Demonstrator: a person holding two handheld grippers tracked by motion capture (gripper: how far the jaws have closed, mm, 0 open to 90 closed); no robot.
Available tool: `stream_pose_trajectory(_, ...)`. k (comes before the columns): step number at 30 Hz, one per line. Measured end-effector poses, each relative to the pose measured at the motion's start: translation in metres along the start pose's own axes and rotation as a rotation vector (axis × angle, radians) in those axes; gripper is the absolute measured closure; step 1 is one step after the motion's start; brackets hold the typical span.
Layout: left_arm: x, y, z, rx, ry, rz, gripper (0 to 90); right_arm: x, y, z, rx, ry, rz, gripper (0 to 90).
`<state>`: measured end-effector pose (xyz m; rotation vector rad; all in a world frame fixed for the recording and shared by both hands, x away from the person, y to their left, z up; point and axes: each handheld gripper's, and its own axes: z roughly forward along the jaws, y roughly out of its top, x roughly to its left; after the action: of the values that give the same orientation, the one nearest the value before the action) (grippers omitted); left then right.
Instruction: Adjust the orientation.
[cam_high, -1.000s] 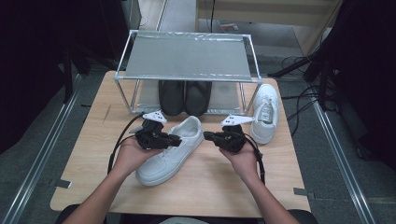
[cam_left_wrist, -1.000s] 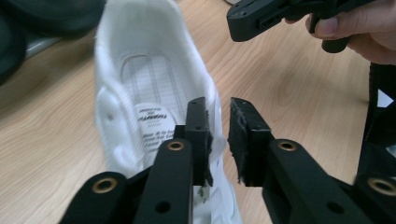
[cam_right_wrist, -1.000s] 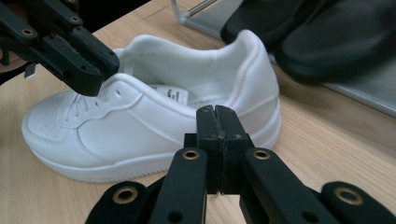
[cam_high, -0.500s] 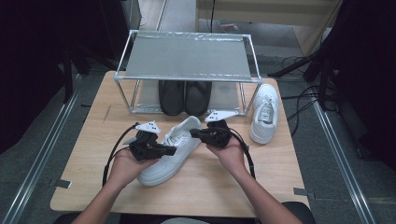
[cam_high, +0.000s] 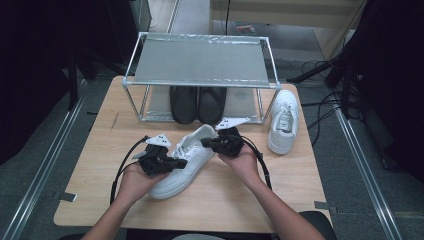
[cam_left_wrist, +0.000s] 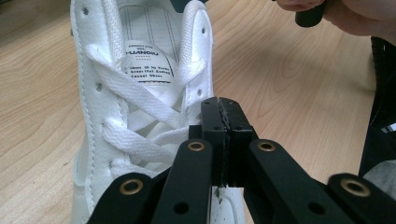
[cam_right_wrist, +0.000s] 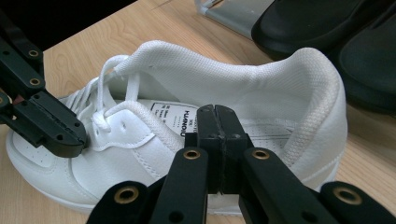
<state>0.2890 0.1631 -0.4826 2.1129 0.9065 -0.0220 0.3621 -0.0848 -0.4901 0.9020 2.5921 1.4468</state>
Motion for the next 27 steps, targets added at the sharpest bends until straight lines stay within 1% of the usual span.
stream_pose_trajectory(6, 0.002, 0.000, 0.000, 0.001, -0.005, 0.001, 90.0, 0.001, -0.002, -0.003, 0.005, 0.005, 0.003, 90.0)
stream_pose_trajectory(8, 0.002, 0.000, 0.000, 0.005, 0.000, 0.010, 90.0, 0.002, -0.003, -0.004, 0.010, 0.005, 0.007, 90.0)
stream_pose_trajectory(9, 0.002, 0.000, 0.000, 0.005, 0.000, 0.010, 90.0, 0.002, -0.003, -0.005, 0.012, 0.004, -0.001, 90.0)
stream_pose_trajectory(10, 0.002, 0.001, 0.000, 0.011, 0.011, 0.019, 90.0, 0.003, -0.003, -0.006, 0.015, 0.004, -0.002, 90.0)
stream_pose_trajectory(15, 0.003, 0.002, 0.001, 0.014, 0.008, 0.021, 90.0, 0.005, -0.006, -0.010, 0.024, 0.004, -0.005, 90.0)
stream_pose_trajectory(18, 0.005, 0.003, 0.001, 0.018, -0.001, 0.022, 90.0, 0.006, -0.008, -0.012, 0.027, 0.007, -0.002, 90.0)
stream_pose_trajectory(23, 0.008, 0.004, 0.000, 0.024, -0.006, 0.024, 90.0, 0.011, -0.012, -0.017, 0.032, 0.010, -0.010, 90.0)
stream_pose_trajectory(24, 0.009, 0.004, 0.000, 0.027, 0.000, 0.038, 90.0, 0.011, -0.013, -0.017, 0.035, 0.014, -0.008, 90.0)
stream_pose_trajectory(26, 0.011, 0.005, -0.001, 0.033, -0.001, 0.044, 90.0, 0.014, -0.014, -0.019, 0.038, 0.019, -0.013, 90.0)
stream_pose_trajectory(27, 0.011, 0.006, 0.000, 0.031, -0.003, 0.039, 90.0, 0.015, -0.015, -0.020, 0.041, 0.020, -0.011, 90.0)
